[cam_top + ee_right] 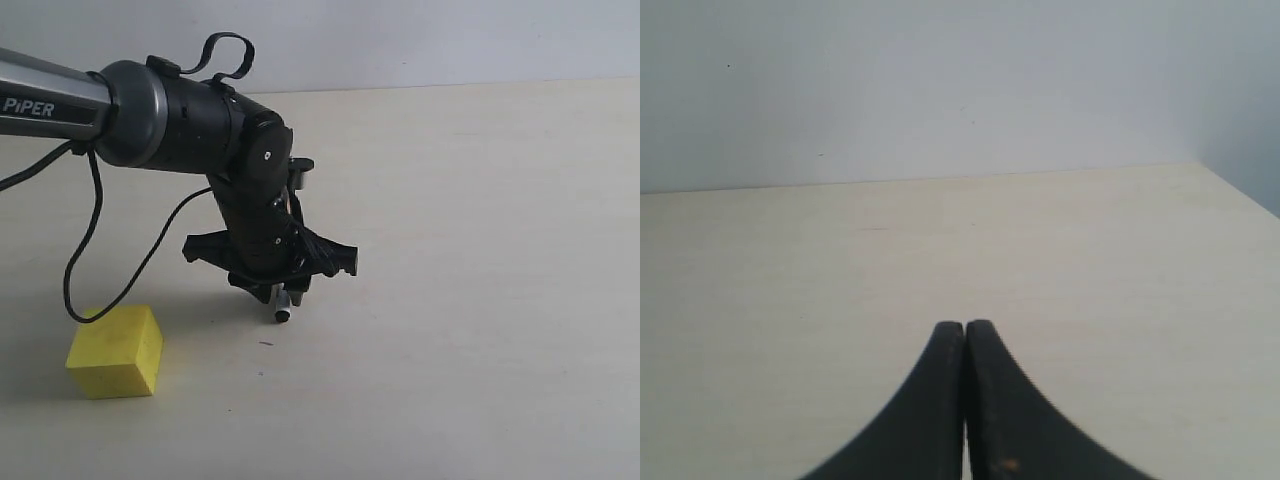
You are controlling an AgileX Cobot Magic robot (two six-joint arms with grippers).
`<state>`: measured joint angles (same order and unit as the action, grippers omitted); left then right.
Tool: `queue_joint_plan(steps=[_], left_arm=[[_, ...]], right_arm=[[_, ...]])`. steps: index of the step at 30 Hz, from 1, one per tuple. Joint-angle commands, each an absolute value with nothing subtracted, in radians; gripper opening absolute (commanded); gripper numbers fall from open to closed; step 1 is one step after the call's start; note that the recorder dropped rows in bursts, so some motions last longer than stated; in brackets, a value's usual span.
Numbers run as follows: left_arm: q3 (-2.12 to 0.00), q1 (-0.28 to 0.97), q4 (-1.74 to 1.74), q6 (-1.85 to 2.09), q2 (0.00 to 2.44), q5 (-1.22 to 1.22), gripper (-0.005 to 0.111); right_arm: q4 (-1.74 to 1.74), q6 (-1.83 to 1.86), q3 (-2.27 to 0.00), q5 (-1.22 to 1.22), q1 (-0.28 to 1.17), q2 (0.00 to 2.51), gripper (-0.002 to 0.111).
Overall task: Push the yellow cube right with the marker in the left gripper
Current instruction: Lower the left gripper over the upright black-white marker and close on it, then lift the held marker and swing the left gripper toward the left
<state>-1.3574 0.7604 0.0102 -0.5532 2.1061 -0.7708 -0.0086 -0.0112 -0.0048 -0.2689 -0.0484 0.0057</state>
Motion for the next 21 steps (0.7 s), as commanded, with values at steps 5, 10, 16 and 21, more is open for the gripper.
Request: queue_joint_plan(steps=[5,10,16,21], left_arm=[[-1.363,0.757,0.018,-0.558,2.129,-0.757,0.036],[-1.363,0.757,0.014,-0.558,2.12,-0.76,0.019],[-1.363,0.757,0.01,-0.5,2.052,-0.804,0.0],[-1.357,0.737,-0.16,-0.361,1.864,-1.061,0.0]], right_arm=[[-0.007,-0.007,0.0,-0.264,-0.054,0.0,0.0],[-0.007,-0.007,0.0,-0.264,-0.054,0.0,0.0],[-0.007,-0.007,0.0,-0.264,-0.054,0.0,0.0],[-0.007,-0.007,0.0,-0.264,-0.054,0.0,0.0]])
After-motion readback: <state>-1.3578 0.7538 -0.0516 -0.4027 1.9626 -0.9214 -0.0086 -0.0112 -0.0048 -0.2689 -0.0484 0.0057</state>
